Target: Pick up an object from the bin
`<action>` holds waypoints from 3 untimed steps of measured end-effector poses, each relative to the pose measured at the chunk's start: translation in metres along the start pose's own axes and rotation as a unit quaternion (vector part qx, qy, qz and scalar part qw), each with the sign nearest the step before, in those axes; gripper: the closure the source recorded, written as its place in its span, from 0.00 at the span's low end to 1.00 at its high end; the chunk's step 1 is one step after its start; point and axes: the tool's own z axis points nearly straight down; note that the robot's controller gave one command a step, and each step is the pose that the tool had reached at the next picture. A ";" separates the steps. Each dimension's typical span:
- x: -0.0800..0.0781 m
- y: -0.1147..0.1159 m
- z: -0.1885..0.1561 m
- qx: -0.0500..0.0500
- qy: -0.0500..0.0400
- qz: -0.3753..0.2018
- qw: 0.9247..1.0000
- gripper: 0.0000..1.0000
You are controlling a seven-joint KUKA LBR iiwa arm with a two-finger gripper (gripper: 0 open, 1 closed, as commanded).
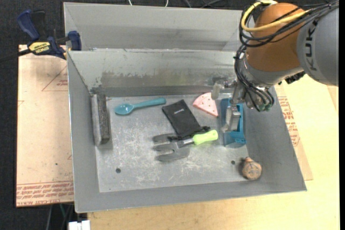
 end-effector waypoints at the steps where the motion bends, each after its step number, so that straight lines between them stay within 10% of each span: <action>1: -0.004 0.021 0.060 -0.001 -0.002 -0.014 1.000 0.00; 2: -0.010 0.058 0.104 0.002 -0.009 -0.083 0.996 0.00; 3: -0.011 0.038 0.102 0.000 -0.003 -0.086 0.996 1.00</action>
Offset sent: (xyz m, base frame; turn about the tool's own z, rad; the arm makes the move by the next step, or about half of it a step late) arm 0.0066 0.0571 -0.1031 -0.1650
